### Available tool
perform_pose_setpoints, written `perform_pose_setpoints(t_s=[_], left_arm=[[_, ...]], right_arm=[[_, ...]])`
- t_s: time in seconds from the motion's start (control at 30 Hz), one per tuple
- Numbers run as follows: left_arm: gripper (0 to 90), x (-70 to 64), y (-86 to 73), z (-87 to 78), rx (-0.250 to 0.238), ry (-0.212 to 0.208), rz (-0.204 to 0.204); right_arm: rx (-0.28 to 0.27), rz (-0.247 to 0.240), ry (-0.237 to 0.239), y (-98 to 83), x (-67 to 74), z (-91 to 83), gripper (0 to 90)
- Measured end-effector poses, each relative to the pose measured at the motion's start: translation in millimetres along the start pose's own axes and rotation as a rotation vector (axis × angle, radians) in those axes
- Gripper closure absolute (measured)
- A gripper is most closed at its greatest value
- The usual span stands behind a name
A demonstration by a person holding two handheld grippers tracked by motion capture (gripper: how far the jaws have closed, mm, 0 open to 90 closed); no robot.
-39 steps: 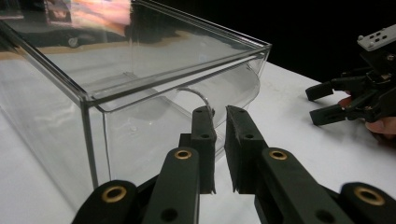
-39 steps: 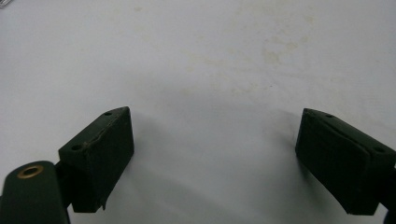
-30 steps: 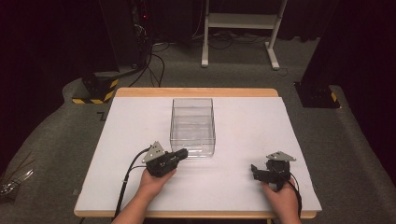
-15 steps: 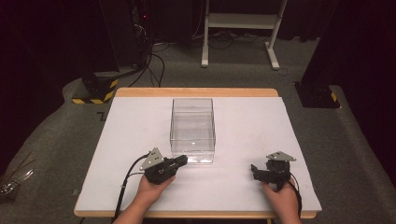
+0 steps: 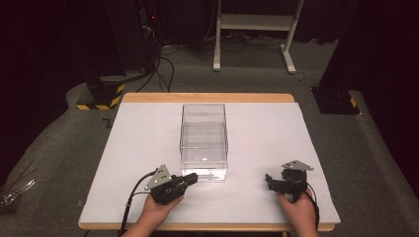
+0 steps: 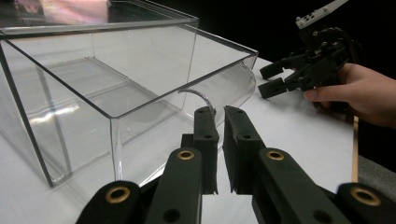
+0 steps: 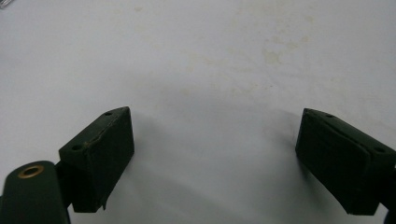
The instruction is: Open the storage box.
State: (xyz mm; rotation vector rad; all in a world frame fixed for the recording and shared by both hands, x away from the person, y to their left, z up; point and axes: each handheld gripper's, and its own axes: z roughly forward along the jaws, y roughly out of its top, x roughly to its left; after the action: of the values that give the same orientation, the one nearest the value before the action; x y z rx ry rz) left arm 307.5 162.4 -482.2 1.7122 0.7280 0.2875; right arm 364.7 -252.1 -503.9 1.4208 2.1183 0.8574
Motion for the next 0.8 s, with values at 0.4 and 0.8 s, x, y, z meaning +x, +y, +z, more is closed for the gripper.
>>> perform_pose_setpoints(t_s=[0.4, 0.8], left_arm=[[84.1, -14.6, -5.4, -11.4, 0.010, -0.014, 0.017], [84.4, -28.7, -13.1, -17.9, 0.020, -0.021, 0.020]], right_arm=[[-0.001, -0.003, 0.000, 0.0, -0.2, 0.0, 11.7], [-0.001, -0.003, 0.000, 0.0, -0.2, 0.0, 11.7]])
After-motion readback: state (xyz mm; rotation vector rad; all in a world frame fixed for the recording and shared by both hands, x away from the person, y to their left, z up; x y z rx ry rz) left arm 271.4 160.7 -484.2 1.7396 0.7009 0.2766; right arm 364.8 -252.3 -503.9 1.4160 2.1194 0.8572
